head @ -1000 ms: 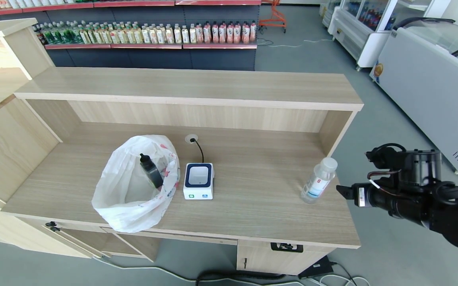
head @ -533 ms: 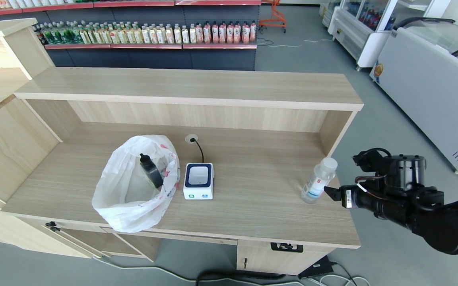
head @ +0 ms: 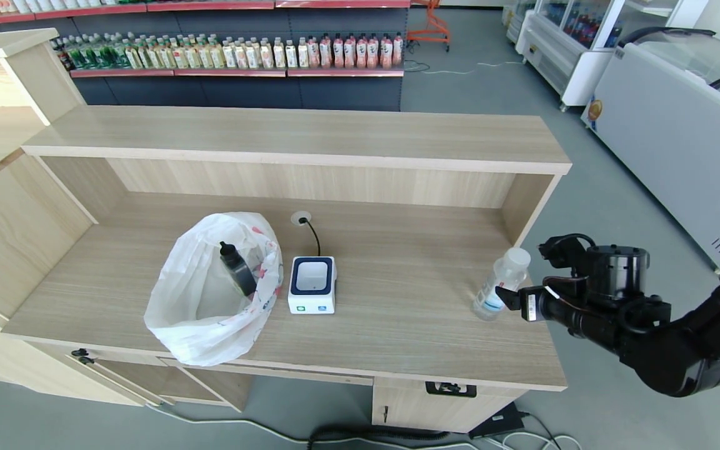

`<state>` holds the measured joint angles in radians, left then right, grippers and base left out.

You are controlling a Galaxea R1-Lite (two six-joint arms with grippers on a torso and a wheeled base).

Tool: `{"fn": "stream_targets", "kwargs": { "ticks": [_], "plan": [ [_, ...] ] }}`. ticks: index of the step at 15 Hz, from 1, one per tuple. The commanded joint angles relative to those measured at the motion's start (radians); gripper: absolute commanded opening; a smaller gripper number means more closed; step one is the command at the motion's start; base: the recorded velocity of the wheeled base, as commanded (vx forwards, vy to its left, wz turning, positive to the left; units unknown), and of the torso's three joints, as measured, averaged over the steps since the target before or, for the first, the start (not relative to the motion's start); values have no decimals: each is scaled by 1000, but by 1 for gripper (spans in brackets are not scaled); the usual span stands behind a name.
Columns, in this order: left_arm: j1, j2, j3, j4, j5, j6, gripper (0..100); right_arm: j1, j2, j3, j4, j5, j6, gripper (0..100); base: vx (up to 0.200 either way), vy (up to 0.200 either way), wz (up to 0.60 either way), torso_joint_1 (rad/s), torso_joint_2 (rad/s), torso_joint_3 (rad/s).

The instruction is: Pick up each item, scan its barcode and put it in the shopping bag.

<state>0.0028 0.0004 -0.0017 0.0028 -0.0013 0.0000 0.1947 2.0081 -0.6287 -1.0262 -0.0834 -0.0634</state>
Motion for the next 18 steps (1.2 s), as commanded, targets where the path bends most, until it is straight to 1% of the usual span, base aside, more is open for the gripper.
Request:
{"fn": "stream_targets", "kwargs": {
  "ticks": [1, 5, 8, 18],
  "plan": [
    [0, 0, 0, 0, 0, 0, 100, 6, 44, -14, -25, 10, -13, 100, 0, 0, 0, 0, 0, 0],
    [0, 0, 0, 0, 0, 0, 100, 22, 95, -35, -95, 74, -93, 100, 0, 0, 0, 0, 0, 0],
    [0, 0, 0, 0, 0, 0, 100, 32, 129, -74, -107, 79, -113, 100, 0, 0, 0, 0, 0, 0],
    [0, 0, 0, 0, 1, 0, 100, 48, 227, -183, -106, 79, -113, 100, 0, 0, 0, 0, 0, 0]
  ]
}}
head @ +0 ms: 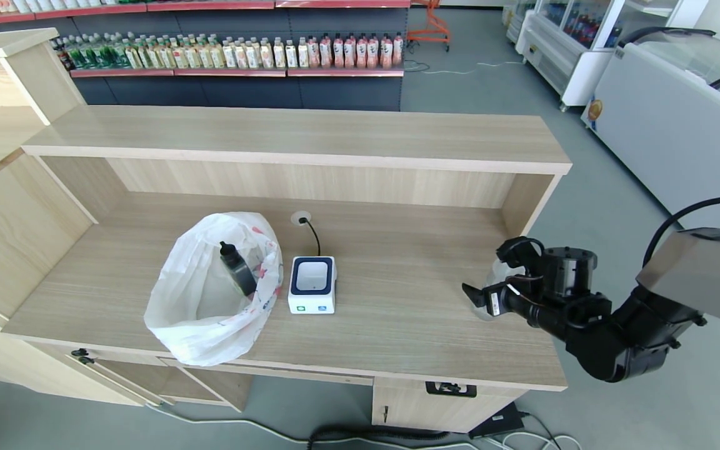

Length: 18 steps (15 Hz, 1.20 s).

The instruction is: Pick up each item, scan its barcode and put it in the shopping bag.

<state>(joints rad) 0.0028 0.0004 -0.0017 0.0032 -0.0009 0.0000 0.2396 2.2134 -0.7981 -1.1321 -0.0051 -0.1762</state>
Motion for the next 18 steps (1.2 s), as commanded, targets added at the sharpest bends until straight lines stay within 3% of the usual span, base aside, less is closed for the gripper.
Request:
{"fn": "stream_targets", "kwargs": {
  "ticks": [1, 5, 6, 13, 18],
  "plan": [
    [0, 0, 0, 0, -1, 0, 100, 3, 26, -21, 0, 1, 0, 100, 0, 0, 0, 0, 0, 0],
    [0, 0, 0, 0, -1, 0, 100, 3, 58, -64, 2, 1, 0, 100, 0, 0, 0, 0, 0, 0],
    [0, 0, 0, 0, -1, 0, 100, 3, 60, -66, 2, 2, 1, 0, 0, 0, 0, 0, 0, 0],
    [0, 0, 0, 0, 1, 0, 100, -2, 55, -113, 2, 1, 0, 0, 0, 0, 0, 0, 0, 0],
    [0, 0, 0, 0, -1, 0, 100, -14, 11, -70, 6, -4, 7, 0, 0, 0, 0, 0, 0, 0]
  ]
}}
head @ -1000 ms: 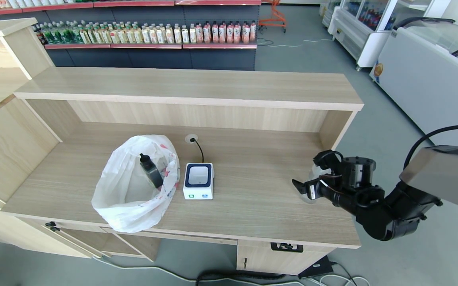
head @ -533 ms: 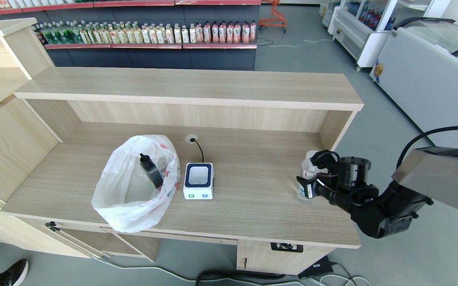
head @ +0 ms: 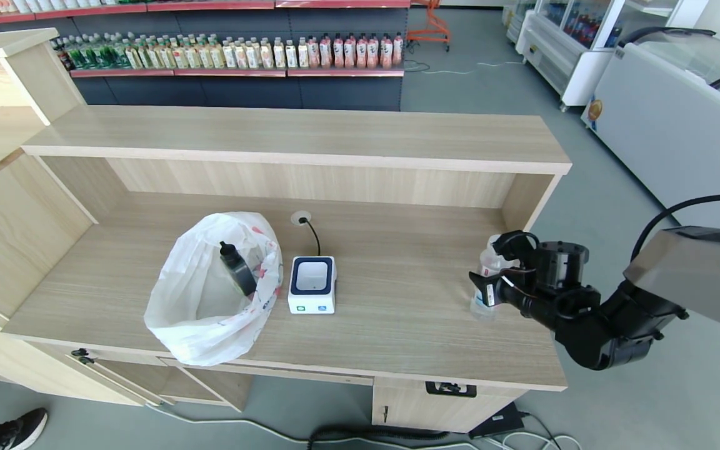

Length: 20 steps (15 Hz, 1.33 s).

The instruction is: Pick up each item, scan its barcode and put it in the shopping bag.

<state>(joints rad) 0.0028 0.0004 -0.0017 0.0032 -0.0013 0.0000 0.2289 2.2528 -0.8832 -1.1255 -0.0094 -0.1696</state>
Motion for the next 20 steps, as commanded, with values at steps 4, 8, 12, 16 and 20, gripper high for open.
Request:
{"fn": "stream_targets", "kwargs": {
  "ticks": [4, 8, 12, 16, 20],
  "plan": [
    [0, 0, 0, 0, 1, 0, 100, 6, -233, 50, 112, 109, 196, 0, 0, 0, 0, 0, 0, 0],
    [0, 0, 0, 0, 0, 0, 100, 64, -490, 76, 317, 404, 338, 0, 0, 0, 0, 0, 0, 0],
    [0, 0, 0, 0, 1, 0, 100, 130, -565, 127, 297, 571, 278, 0, 0, 0, 0, 0, 0, 0],
    [0, 0, 0, 0, 0, 0, 100, 133, -642, 191, 248, 878, 265, 0, 0, 0, 0, 0, 0, 0],
    [0, 0, 0, 0, 0, 0, 100, 132, -674, 236, 245, 965, 113, 0, 0, 0, 0, 0, 0, 0]
  ]
}}
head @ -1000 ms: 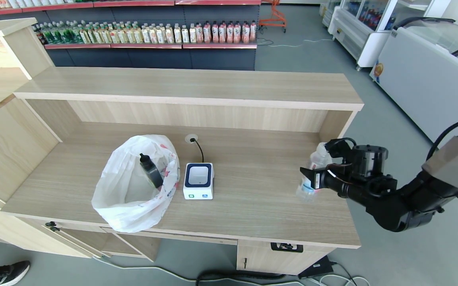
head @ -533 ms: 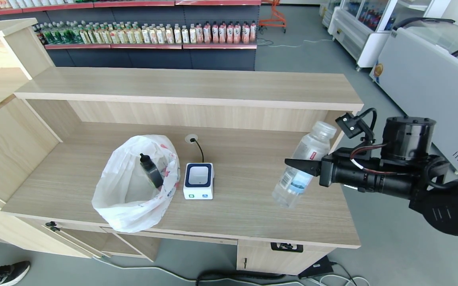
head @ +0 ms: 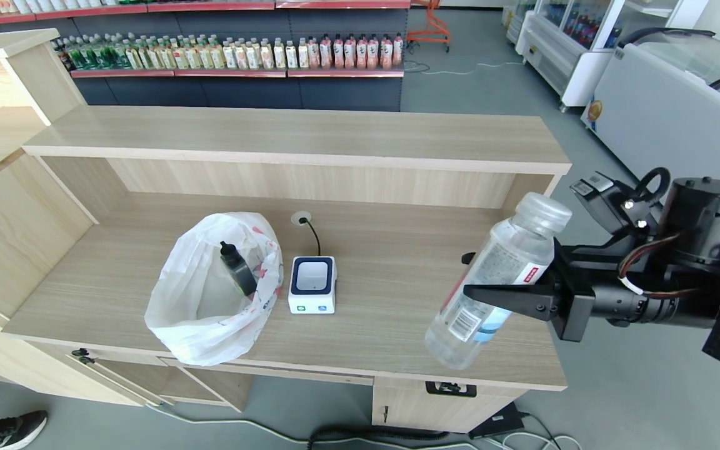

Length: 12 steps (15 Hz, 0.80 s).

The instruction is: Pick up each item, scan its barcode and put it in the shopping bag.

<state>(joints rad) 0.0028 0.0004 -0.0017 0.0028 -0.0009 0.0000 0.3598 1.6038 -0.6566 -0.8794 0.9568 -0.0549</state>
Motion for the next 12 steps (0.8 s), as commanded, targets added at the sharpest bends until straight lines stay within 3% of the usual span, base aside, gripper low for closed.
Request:
{"fn": "stream_targets", "kwargs": {
  "ticks": [1, 4, 12],
  "plan": [
    [0, 0, 0, 0, 1, 0, 100, 2, -38, 9, -1, 23, -19, 0, 0, 0, 0, 0, 0, 0],
    [0, 0, 0, 0, -1, 0, 100, 4, -85, 32, 7, 115, -85, 0, 0, 0, 0, 0, 0, 0],
    [0, 0, 0, 0, -1, 0, 100, 19, -159, 68, 10, 163, -89, 0, 0, 0, 0, 0, 0, 0]
  ]
}}
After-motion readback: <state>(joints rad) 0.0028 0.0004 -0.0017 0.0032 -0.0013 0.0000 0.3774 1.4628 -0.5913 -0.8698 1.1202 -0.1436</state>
